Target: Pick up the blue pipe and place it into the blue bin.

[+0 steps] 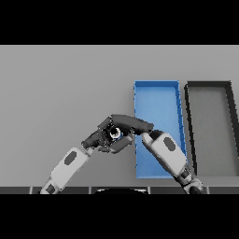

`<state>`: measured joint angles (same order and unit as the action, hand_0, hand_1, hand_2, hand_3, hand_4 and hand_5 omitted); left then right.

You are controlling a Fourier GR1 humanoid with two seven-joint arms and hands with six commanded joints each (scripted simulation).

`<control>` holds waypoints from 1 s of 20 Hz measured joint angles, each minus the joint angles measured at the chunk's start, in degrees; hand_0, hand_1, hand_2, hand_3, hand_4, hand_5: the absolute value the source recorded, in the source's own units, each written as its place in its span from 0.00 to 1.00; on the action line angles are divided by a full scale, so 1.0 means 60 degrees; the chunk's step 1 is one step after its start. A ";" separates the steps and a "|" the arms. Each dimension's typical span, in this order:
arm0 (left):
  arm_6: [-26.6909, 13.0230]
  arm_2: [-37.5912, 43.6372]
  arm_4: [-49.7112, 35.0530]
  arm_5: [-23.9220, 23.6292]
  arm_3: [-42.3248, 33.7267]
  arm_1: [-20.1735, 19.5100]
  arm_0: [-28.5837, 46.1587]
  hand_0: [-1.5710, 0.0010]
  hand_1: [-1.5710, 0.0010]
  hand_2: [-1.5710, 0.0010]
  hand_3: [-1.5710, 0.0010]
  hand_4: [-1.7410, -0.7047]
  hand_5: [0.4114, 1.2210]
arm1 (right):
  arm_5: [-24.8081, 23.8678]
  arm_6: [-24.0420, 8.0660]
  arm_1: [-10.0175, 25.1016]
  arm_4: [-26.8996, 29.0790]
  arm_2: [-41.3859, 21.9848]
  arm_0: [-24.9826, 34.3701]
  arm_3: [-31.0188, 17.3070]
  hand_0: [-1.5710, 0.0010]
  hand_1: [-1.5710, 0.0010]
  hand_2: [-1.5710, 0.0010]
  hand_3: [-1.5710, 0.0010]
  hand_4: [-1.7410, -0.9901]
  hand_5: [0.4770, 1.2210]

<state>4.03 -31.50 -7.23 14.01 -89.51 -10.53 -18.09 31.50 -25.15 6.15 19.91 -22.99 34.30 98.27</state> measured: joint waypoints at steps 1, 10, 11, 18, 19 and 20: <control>0.0122 0.0013 -0.0225 0.0079 -0.0138 -0.0011 0.0172 0.18 0.18 0.19 0.66 0.04 0.98 | -0.0052 0.0118 -0.0090 -0.0018 0.0018 -0.0079 -0.0082 0.18 0.18 0.18 0.24 0.35 0.45; 0.0360 -0.0144 -0.0151 0.0087 0.0054 -0.0144 -0.0068 0.09 0.22 0.14 0.66 0.10 1.00 | 0.0186 0.0598 -0.0466 -0.1015 0.0071 -0.0539 0.0370 0.02 0.02 0.02 0.03 0.35 0.93; 0.0332 -0.0205 -0.0110 0.0123 0.0048 -0.0169 -0.0121 0.10 0.24 0.21 0.67 0.19 1.00 | 0.0264 0.0655 -0.0559 -0.0869 0.0180 -0.0566 0.0355 0.02 0.02 0.02 0.03 0.35 0.94; -0.0055 -0.0117 0.0532 0.0990 0.0113 -0.0393 -0.0170 0.80 0.83 0.83 0.93 0.72 0.78 | 0.0568 0.0690 -0.0934 -0.1206 0.0363 -0.0881 0.0636 0.00 0.00 0.00 0.01 0.34 0.99; 0.0271 -0.0108 0.0790 0.0952 0.0187 -0.0356 -0.0222 0.84 0.87 0.86 0.94 0.76 0.68 | 0.0579 0.0480 -0.1005 -0.1158 0.0420 -0.0855 0.0708 0.00 0.00 0.00 0.00 0.34 0.99; 0.0177 -0.0059 0.0906 0.0862 0.0203 -0.0307 -0.0235 0.87 0.89 0.89 0.96 0.80 0.60 | 0.0635 0.0621 -0.1052 -0.1178 0.0460 -0.0919 0.0712 0.00 0.00 0.00 0.00 0.34 0.99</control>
<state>5.09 -31.85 -1.79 19.18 -88.29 -12.37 -19.50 35.31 -21.43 -0.17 12.84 -20.23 28.78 102.54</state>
